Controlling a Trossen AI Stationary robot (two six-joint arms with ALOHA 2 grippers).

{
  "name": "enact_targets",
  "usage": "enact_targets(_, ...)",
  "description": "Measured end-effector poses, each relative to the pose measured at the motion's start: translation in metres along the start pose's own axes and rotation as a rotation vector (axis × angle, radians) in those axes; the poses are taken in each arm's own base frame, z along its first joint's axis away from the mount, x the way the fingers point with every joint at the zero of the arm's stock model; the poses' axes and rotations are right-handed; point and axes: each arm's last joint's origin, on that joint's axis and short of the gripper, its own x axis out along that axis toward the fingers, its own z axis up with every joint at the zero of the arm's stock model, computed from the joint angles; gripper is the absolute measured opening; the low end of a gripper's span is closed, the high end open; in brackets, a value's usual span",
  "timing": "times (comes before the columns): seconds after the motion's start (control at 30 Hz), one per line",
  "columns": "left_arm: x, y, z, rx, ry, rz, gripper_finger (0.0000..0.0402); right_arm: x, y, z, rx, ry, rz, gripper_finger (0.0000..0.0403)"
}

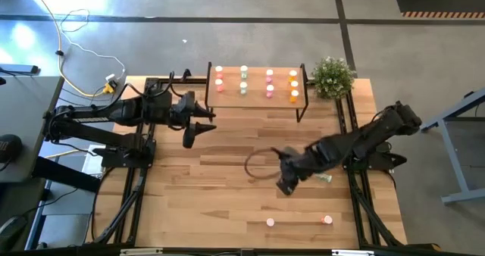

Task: Pick and place medicine bottles onto shelf by color
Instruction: Put the purple pill bottle on the shelf aligned with the other purple pill bottles

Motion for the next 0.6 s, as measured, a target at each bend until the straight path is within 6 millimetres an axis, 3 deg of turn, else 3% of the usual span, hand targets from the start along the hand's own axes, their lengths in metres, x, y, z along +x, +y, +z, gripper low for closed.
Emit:
enact_targets(0.33,-0.002,-0.023,-0.001,-0.027,-0.013,-0.111,0.0204,0.020,0.019,-0.056,-0.203,0.085,0.154,0.0181)
enact_targets(0.6,-0.004,-0.036,-0.005,-0.070,0.007,-0.169,0.0204,0.028,0.029,-0.077,-0.444,-0.025,0.147,0.0196)
